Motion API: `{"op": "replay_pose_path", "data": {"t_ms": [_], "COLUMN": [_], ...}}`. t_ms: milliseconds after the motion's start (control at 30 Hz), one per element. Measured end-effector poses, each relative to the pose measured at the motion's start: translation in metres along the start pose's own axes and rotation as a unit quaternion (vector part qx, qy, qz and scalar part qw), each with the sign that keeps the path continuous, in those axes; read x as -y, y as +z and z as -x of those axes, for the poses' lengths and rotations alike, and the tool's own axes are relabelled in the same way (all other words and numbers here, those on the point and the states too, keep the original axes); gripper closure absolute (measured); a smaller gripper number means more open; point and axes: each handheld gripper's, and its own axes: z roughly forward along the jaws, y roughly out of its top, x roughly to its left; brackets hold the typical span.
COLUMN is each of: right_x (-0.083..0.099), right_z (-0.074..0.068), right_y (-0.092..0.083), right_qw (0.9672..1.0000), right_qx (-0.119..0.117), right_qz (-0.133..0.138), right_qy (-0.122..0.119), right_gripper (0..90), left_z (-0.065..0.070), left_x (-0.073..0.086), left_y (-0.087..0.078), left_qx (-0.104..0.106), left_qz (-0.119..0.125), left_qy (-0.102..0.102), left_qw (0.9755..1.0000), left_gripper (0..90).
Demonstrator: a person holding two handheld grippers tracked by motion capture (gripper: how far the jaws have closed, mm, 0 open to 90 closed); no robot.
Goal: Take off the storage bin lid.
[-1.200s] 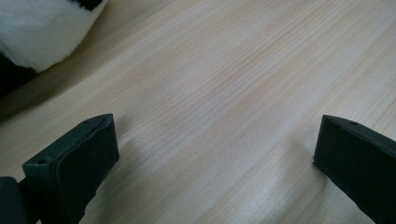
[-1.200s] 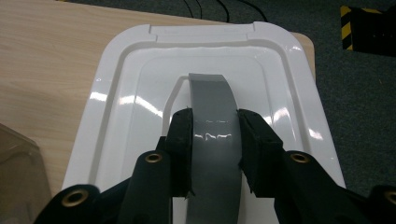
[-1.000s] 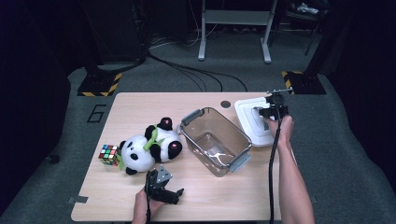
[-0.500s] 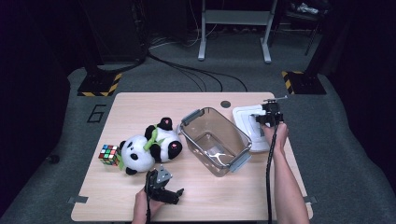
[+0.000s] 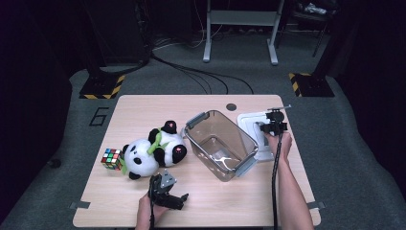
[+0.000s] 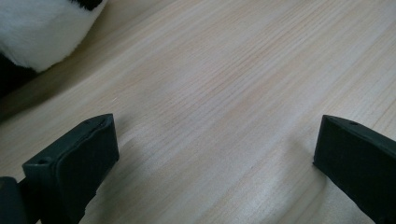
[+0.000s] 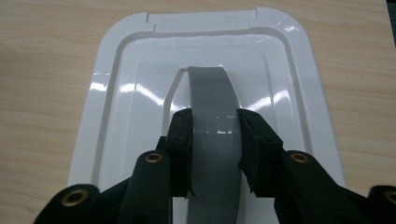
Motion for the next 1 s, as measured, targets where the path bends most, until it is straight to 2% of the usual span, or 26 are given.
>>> {"op": "replay_pose_path", "data": {"t_ms": [200, 233, 267, 300, 333, 367, 433, 467, 500, 533, 767, 1000], "right_x": [0.001, 0.001, 0.001, 0.001, 0.001, 0.001, 0.002, 0.002, 0.003, 0.004, 0.015, 0.042], "right_z": [0.002, 0.003, 0.003, 0.004, 0.004, 0.005, 0.005, 0.005, 0.005, 0.005, 0.010, 0.013], "right_y": [0.000, -0.001, -0.001, -0.003, -0.003, -0.008, -0.015, -0.015, -0.021, -0.024, -0.043, -0.068], "right_qw": [1.0000, 0.9999, 0.9999, 0.9999, 0.9999, 0.9998, 0.9998, 0.9998, 0.9996, 0.9995, 0.9988, 0.9974], "right_qx": [-0.005, -0.008, -0.008, -0.012, -0.012, -0.013, -0.011, -0.011, -0.014, -0.015, -0.021, -0.032], "right_qz": [0.003, 0.003, 0.003, 0.008, 0.008, 0.012, 0.019, 0.019, 0.023, 0.025, 0.039, 0.053], "right_qy": [0.001, 0.005, 0.005, 0.005, 0.005, 0.004, -0.004, -0.004, -0.006, -0.008, -0.022, -0.038], "right_gripper": [63.4, 53.5, 53.5, 43.8, 43.8, 34.8, 28.5, 28.5, 22.6, 20.3, 12.9, 2.1], "left_z": [0.000, 0.000, 0.000, 0.000, 0.000, 0.000, 0.000, 0.000, 0.000, 0.000, 0.000, 0.000], "left_x": [0.000, 0.000, 0.000, 0.000, 0.000, 0.000, 0.000, 0.000, 0.000, 0.000, 0.000, 0.000], "left_y": [0.000, 0.000, 0.000, 0.000, 0.000, 0.000, 0.000, 0.000, 0.000, 0.000, 0.000, 0.000], "left_qx": [0.000, 0.000, 0.000, 0.000, 0.000, 0.000, 0.000, 0.000, 0.000, 0.000, 0.000, -0.001], "left_qz": [0.000, 0.000, 0.000, 0.000, 0.000, 0.000, -0.001, -0.001, -0.001, 0.000, 0.000, -0.002], "left_qy": [0.000, 0.000, 0.000, 0.000, 0.000, 0.000, 0.002, 0.002, 0.001, 0.001, 0.000, 0.000], "left_qw": [1.0000, 1.0000, 1.0000, 1.0000, 1.0000, 1.0000, 1.0000, 1.0000, 1.0000, 1.0000, 1.0000, 1.0000], "left_gripper": [0.0, 0.0, 0.0, 0.0, 0.0, 0.0, 0.0, 0.0, 0.0, 0.0, 0.0, 0.0]}}
